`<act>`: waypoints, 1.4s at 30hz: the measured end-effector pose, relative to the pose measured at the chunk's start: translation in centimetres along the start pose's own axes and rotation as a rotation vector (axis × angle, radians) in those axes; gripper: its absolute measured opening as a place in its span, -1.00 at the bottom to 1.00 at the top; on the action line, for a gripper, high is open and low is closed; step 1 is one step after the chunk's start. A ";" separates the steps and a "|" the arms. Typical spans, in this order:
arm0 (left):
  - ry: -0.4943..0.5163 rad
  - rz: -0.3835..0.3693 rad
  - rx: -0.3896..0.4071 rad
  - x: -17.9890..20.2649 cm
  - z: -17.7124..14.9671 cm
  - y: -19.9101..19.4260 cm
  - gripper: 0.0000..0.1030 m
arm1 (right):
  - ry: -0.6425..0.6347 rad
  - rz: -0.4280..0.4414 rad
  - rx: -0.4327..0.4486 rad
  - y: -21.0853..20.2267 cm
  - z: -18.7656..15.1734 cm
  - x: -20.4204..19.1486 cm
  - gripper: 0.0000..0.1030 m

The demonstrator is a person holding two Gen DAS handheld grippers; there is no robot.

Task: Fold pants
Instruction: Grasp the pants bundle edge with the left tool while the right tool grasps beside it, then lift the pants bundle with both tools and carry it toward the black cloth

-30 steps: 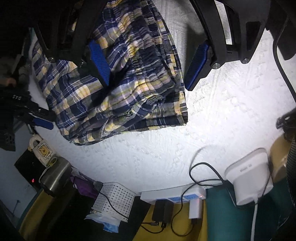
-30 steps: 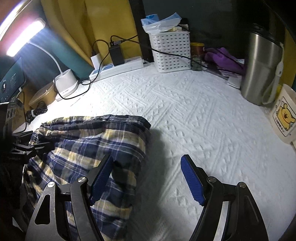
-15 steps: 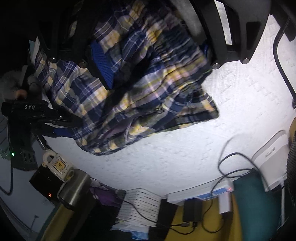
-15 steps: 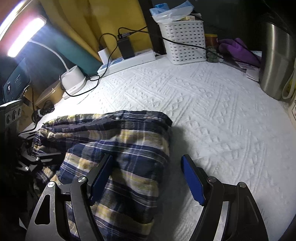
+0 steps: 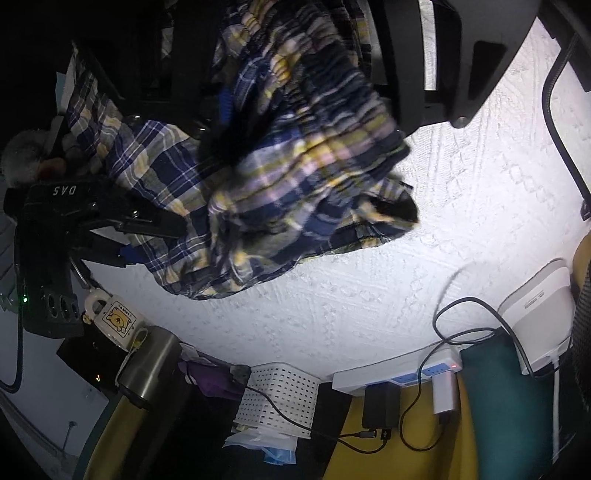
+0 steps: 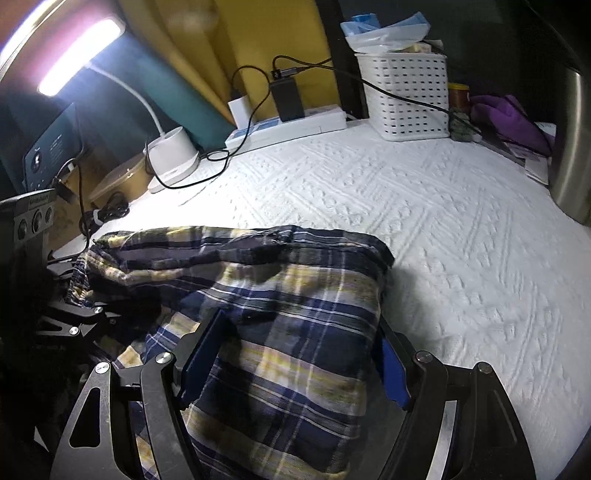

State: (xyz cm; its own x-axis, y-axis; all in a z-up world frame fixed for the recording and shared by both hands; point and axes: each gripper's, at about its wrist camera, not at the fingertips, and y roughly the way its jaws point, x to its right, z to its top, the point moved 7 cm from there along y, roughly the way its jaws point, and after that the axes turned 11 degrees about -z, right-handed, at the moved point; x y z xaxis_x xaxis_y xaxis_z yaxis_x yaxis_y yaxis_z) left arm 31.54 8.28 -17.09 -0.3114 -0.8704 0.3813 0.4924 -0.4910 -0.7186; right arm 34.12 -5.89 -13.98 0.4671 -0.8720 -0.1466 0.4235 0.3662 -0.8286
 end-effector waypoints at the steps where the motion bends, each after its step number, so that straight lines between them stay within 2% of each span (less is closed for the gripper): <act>1: 0.003 0.000 0.001 0.1 0.0 0.0 -0.16 | -0.007 0.002 0.001 0.0 0.0 -0.1 0.39; 4: 0.022 -0.002 0.005 0.7 0.1 -0.1 -0.31 | -0.039 0.000 0.007 0.0 -0.2 -0.6 -0.03; 7: 0.046 0.006 0.019 1.3 0.4 -0.4 -0.36 | -0.058 -0.007 0.014 0.0 -0.3 -1.1 -0.35; 10: 0.073 0.003 0.041 2.3 0.7 -1.1 -0.38 | -0.071 -0.019 0.033 -0.5 -0.4 -1.3 -0.51; 16: 0.106 0.019 0.073 3.8 1.1 -2.5 -0.38 | -0.091 -0.051 0.086 -2.6 -0.3 -1.6 -0.59; 29: 0.209 0.042 0.190 7.9 1.1 -7.4 -0.40 | -0.090 -0.074 0.220 -9.5 -0.1 -2.1 -0.60; 42: 0.263 0.053 0.307 11.3 0.3 -12.2 -0.40 | -0.089 -0.076 0.329 -15.9 -0.6 -3.5 -0.60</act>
State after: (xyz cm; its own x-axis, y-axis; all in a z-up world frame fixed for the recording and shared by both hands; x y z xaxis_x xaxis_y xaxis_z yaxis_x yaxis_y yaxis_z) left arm 22.18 4.41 -3.82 -0.4567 -0.8755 0.1576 0.7206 -0.4680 -0.5116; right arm 25.33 -8.87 -0.62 0.4847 -0.8741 -0.0318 0.6804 0.3996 -0.6143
